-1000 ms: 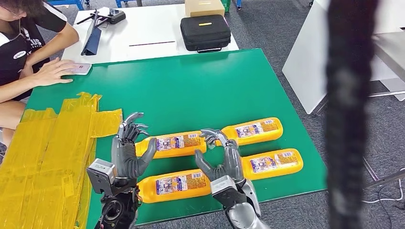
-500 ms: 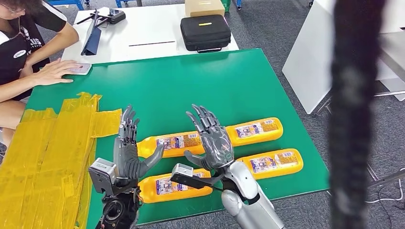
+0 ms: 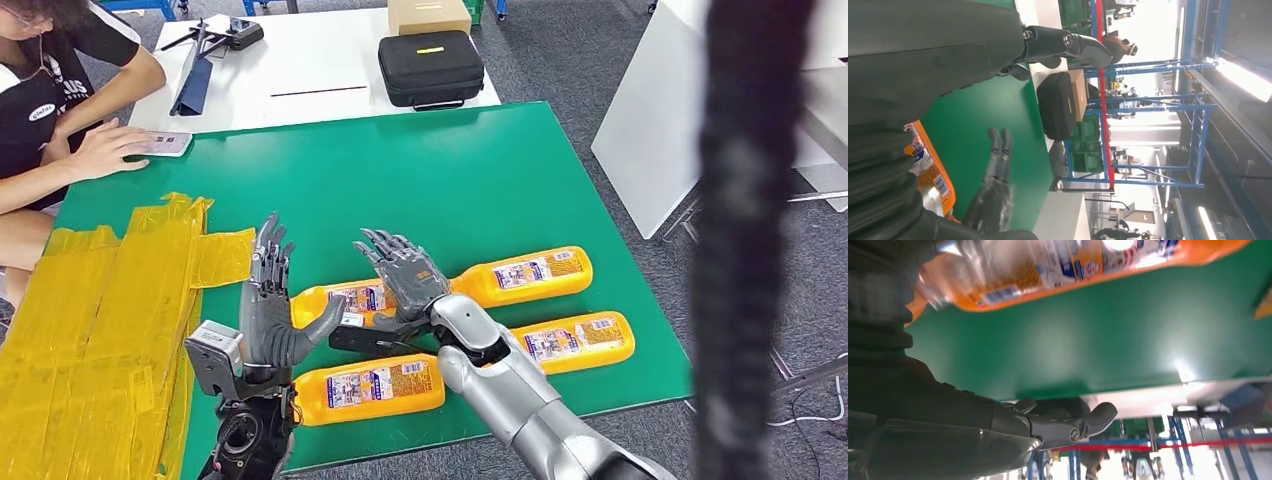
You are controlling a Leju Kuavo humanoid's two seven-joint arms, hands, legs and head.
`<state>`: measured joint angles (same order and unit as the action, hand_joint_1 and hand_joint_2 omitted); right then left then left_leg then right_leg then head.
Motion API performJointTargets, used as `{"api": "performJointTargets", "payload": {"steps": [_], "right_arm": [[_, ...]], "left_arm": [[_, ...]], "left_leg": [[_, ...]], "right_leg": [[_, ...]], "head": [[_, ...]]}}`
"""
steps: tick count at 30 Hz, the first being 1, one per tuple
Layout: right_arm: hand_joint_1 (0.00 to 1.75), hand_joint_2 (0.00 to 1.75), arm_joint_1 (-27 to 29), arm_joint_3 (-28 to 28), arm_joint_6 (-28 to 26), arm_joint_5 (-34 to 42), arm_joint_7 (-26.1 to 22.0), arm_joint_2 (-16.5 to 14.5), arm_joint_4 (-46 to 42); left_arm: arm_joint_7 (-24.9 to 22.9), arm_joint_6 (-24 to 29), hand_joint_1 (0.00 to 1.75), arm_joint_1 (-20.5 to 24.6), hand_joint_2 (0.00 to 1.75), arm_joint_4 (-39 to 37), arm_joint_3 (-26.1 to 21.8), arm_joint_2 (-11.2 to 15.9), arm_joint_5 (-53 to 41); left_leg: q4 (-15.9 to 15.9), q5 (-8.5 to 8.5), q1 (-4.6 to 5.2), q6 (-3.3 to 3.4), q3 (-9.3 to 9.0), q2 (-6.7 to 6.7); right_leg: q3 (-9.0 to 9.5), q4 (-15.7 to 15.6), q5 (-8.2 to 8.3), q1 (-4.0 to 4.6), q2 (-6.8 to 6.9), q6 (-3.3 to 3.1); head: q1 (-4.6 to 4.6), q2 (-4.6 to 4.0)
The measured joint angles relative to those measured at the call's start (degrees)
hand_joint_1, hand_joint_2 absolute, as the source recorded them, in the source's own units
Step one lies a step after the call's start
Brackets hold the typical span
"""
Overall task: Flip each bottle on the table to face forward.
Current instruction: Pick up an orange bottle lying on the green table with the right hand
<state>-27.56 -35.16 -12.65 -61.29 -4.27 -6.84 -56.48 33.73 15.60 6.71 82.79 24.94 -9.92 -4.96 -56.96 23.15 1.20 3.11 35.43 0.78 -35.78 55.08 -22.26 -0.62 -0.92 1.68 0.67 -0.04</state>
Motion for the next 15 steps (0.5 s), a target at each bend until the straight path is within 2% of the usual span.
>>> {"api": "performJointTargets", "payload": {"steps": [15], "right_arm": [[0.00,1.75,-7.8,-0.4,3.1,2.6,1.2,-3.9,19.8]], "left_arm": [[0.2,0.1,0.00,0.5,1.75,-0.9,-0.1,0.0,0.6]], "left_leg": [[0.0,-0.01,0.00,-0.01,-0.01,0.02]], "right_leg": [[0.00,0.0,0.00,0.00,0.00,0.00]], "head": [[0.00,0.00]]}}
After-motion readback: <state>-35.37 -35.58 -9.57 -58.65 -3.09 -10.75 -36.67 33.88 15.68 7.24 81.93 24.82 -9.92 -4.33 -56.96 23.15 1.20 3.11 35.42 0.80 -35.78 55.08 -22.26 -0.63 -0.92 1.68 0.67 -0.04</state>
